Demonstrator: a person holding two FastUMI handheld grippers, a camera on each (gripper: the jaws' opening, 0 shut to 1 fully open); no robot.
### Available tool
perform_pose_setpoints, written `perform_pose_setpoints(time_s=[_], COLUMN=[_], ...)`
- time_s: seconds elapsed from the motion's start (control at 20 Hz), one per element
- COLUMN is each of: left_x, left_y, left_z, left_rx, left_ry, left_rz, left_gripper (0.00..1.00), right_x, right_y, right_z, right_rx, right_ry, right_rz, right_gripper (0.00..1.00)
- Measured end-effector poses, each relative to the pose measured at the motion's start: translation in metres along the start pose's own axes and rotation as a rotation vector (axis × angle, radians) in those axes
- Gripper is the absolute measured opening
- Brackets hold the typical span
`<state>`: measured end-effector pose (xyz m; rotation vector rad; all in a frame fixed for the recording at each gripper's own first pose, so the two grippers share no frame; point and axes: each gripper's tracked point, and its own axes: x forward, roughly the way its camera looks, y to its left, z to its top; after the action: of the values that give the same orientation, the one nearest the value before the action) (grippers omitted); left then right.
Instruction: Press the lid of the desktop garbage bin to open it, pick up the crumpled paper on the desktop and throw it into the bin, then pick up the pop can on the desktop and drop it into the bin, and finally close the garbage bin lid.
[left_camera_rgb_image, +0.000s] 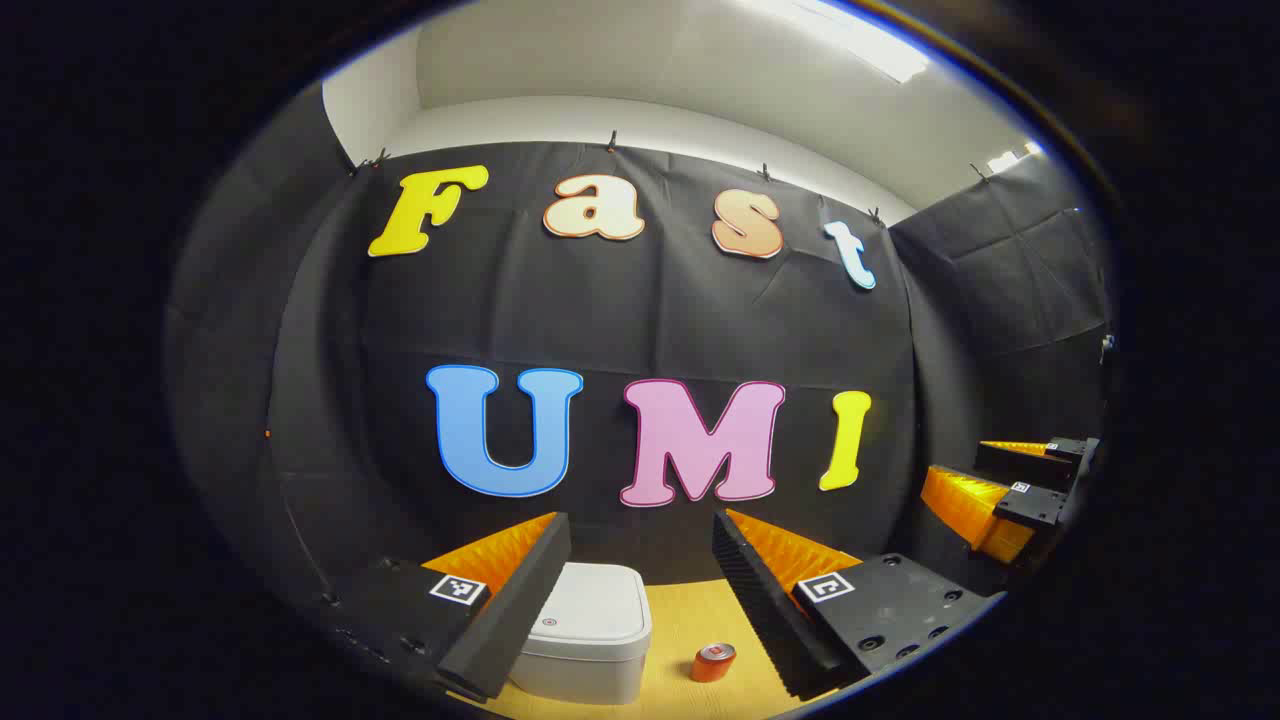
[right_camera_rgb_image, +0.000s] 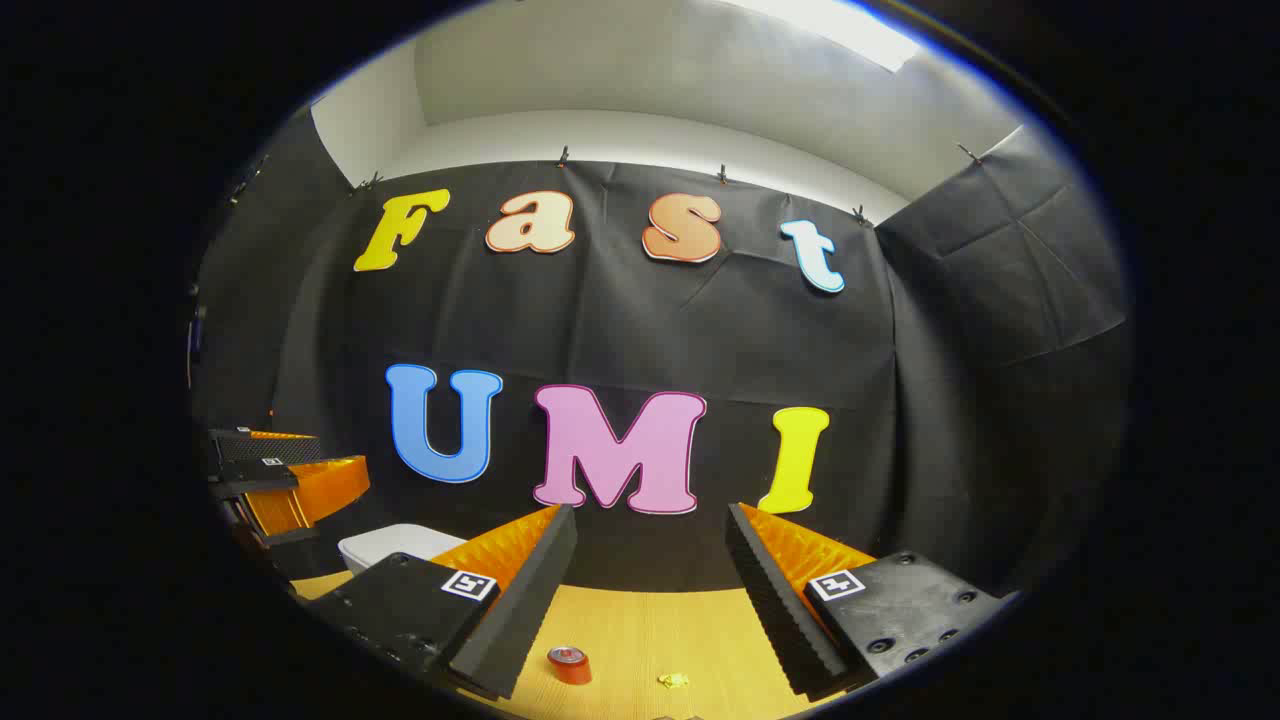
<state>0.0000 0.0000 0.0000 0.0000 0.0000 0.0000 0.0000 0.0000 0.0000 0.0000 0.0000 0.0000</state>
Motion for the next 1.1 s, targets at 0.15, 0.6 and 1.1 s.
perform_pose_setpoints(time_s=[0.15, 0.6, 1.1], left_x=[0.0, -0.003, -0.002], left_y=[0.002, 0.027, 0.028], left_z=[0.0, 0.0, -0.01], left_rx=[0.002, 0.009, -0.018], left_ry=[-0.003, -0.001, 0.033], left_rz=[0.008, 0.059, 0.051], left_gripper=[0.97, 0.97, 0.97], right_x=[0.002, -0.002, -0.007], right_y=[-0.003, -0.003, -0.009], right_z=[-0.002, 0.0, -0.003], right_rx=[0.009, 0.004, 0.007], right_ry=[0.001, -0.003, 0.008], right_rz=[-0.004, 0.001, -0.024], right_gripper=[0.97, 0.97, 0.92])
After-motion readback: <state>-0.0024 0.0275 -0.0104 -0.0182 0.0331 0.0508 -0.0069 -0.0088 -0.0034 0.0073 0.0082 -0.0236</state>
